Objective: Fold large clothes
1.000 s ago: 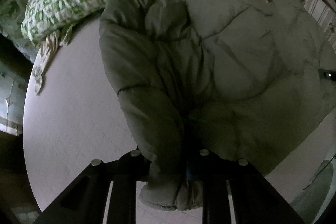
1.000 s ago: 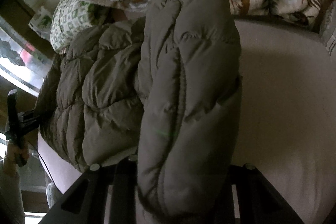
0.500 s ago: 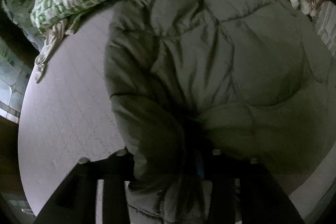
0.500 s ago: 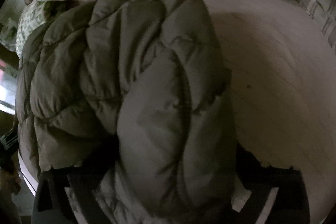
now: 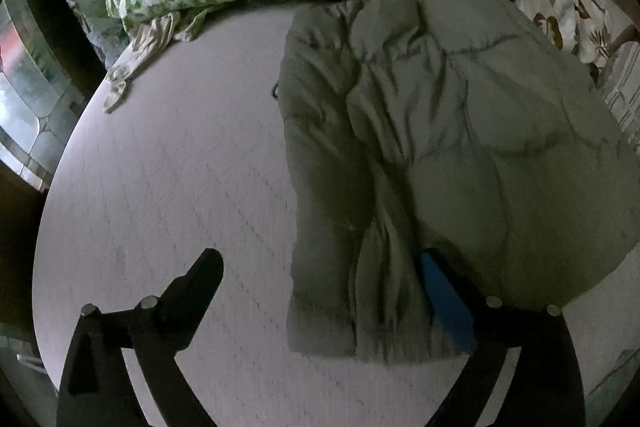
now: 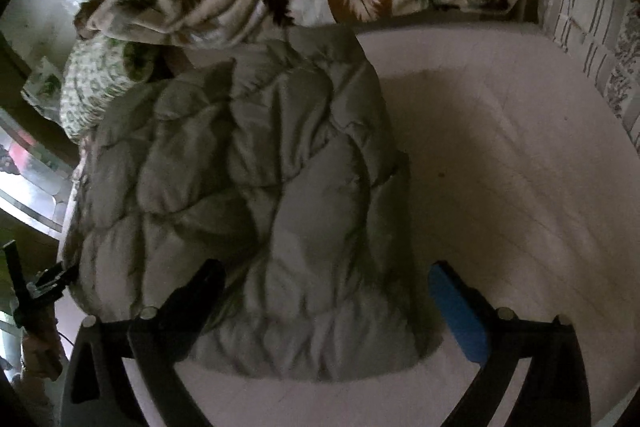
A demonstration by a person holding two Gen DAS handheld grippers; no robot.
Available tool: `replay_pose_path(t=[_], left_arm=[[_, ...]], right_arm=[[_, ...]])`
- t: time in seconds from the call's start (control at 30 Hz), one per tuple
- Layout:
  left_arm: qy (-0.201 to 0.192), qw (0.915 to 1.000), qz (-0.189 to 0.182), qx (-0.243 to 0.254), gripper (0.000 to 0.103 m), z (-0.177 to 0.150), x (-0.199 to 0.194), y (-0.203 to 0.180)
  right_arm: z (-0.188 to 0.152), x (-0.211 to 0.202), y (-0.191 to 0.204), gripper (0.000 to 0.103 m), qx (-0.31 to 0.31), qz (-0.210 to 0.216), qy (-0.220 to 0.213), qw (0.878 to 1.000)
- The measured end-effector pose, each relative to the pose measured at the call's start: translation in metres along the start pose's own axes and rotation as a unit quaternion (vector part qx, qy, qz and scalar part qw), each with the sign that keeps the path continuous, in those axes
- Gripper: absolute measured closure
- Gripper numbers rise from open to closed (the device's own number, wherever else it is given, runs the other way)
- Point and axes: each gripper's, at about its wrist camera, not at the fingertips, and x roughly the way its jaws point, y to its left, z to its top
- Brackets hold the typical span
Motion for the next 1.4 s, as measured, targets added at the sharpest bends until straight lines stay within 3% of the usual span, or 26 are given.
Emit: replay_pose_path(t=[0.17,0.57,0.83,1.27,1.4], left_arm=[[-0.003,0.9999,-0.002,-0.013,0.004,-0.014,-0.007,0.002],[-0.011,0.9999,-0.003,-0.008,0.004,-0.052,-0.022,-0.015],[-0.012,0.9997,-0.019,-0.004,0.0,-0.075,-0.031,-0.03],[-0.097,0.9953,-0.005,0.004,0.0,-0.112,-0.103,-0.058],[-0.111,0.9935,0.024,-0.002,0.0,-0.122,-0.121,-0.06]], right_arm=[[-0.023,0.0,0.032,0.0,-0.007,0.007,-0.005,1.0],[-0.077,0.012,0.03,0.0,0.041,0.02,0.007,0.999],[-0.112,0.006,0.039,0.0,0.02,-0.018,-0.002,1.0],[-0.153,-0.055,0.09,0.0,-0.039,-0.025,-0.069,0.997],[-0.165,-0.069,0.102,0.0,-0.057,-0.038,-0.082,0.994]])
